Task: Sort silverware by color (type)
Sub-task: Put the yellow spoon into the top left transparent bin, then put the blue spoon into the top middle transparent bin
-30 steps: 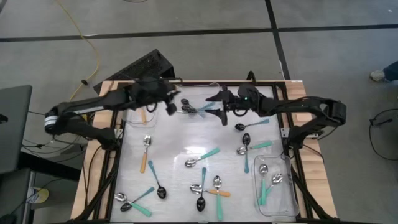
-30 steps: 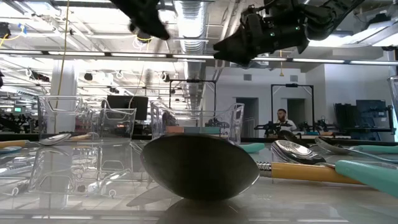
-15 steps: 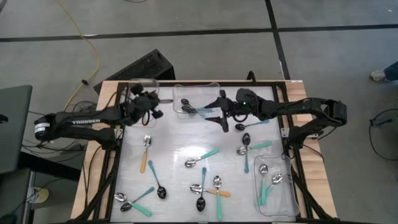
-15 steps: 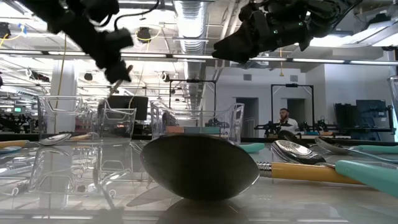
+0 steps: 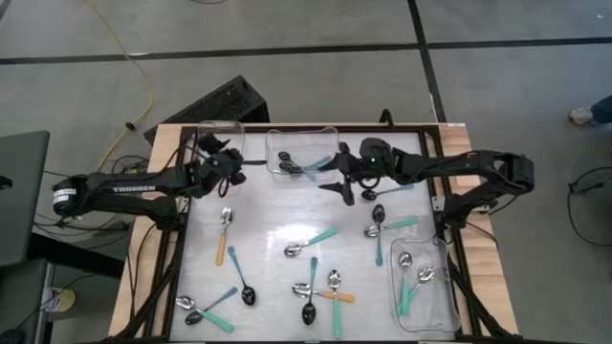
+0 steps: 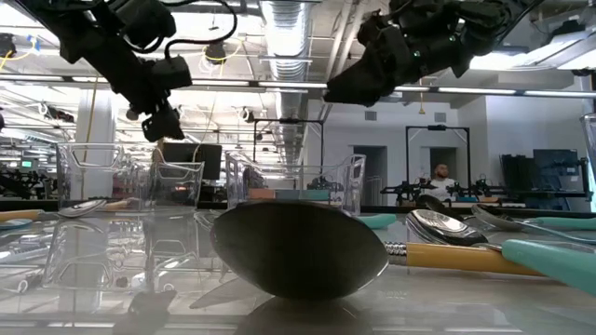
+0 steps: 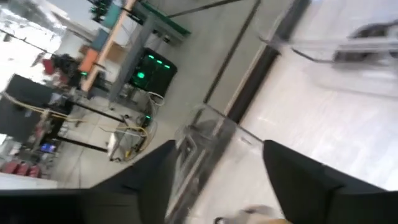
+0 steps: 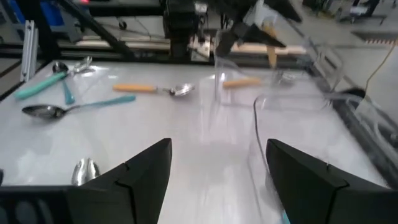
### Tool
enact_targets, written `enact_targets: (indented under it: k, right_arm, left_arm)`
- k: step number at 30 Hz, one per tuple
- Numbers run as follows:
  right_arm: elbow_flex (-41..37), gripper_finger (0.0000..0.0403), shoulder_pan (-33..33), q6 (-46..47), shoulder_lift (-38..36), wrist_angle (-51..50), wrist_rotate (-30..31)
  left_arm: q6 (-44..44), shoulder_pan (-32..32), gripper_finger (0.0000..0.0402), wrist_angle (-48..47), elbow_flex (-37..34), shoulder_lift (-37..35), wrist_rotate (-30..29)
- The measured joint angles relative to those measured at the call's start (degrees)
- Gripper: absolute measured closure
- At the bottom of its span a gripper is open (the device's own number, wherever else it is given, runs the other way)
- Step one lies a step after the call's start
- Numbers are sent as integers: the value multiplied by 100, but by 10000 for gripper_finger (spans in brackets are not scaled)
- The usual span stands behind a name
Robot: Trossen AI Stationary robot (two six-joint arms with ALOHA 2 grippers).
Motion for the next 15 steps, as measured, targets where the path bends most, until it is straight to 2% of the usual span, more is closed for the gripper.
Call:
enact_targets:
  k: [5, 8, 12, 15]
  right_arm:
    - [62, 117, -33, 160, -380, -894, 2]
    - [277, 117, -33, 172, -658, -1950, 15]
    - [603, 117, 59, 428, -930, -3296, 220]
    - [724, 117, 157, 835, -1089, -4518, 579]
  left_arm:
    - [-130, -320, 126, -124, 251, -254, 255]
    - [-101, -560, 123, -147, 460, -500, 153]
    - [-222, -898, 125, -339, 716, -897, -279]
    - [-648, -1126, 125, -378, 735, -1208, -33]
